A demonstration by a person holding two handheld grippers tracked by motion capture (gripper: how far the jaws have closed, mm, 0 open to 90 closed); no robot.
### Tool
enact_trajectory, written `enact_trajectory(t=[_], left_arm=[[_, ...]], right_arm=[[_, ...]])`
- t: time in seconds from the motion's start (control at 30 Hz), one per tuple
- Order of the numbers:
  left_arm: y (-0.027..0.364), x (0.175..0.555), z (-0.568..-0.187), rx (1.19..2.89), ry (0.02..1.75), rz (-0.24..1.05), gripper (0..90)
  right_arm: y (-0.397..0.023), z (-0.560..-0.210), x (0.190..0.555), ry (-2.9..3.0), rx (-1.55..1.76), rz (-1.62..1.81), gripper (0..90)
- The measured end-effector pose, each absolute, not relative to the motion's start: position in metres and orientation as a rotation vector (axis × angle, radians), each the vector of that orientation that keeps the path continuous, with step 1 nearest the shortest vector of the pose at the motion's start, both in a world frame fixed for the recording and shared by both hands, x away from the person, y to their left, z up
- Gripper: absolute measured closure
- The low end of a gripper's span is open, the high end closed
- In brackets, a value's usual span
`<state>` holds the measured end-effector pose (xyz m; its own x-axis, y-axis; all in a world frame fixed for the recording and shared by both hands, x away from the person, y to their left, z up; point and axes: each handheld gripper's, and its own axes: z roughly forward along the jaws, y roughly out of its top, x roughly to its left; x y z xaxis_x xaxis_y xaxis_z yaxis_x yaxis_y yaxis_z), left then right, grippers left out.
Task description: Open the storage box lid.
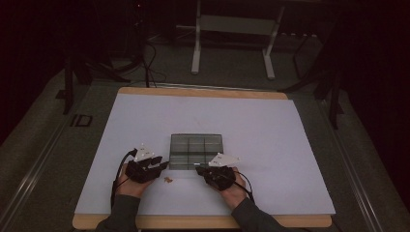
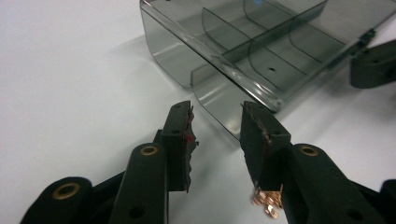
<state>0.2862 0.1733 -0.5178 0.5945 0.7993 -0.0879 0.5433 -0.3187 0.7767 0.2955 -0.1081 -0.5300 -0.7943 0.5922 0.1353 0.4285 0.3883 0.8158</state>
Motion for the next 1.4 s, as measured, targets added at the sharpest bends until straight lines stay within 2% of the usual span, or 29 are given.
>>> enact_trajectory(t=[0.27, 1.4], left_arm=[[0.173, 0.275, -0.515, 2.015, 1.018, 0.394, 66.4], [0.159, 0.274, -0.514, 2.068, 0.950, 0.436, 80.8]], right_arm=[[-0.108, -0.530, 0.296, 2.466, 0.920, 1.363, 90.0], [-0.107, -0.531, 0.296, 2.465, 0.922, 1.365, 90.0]])
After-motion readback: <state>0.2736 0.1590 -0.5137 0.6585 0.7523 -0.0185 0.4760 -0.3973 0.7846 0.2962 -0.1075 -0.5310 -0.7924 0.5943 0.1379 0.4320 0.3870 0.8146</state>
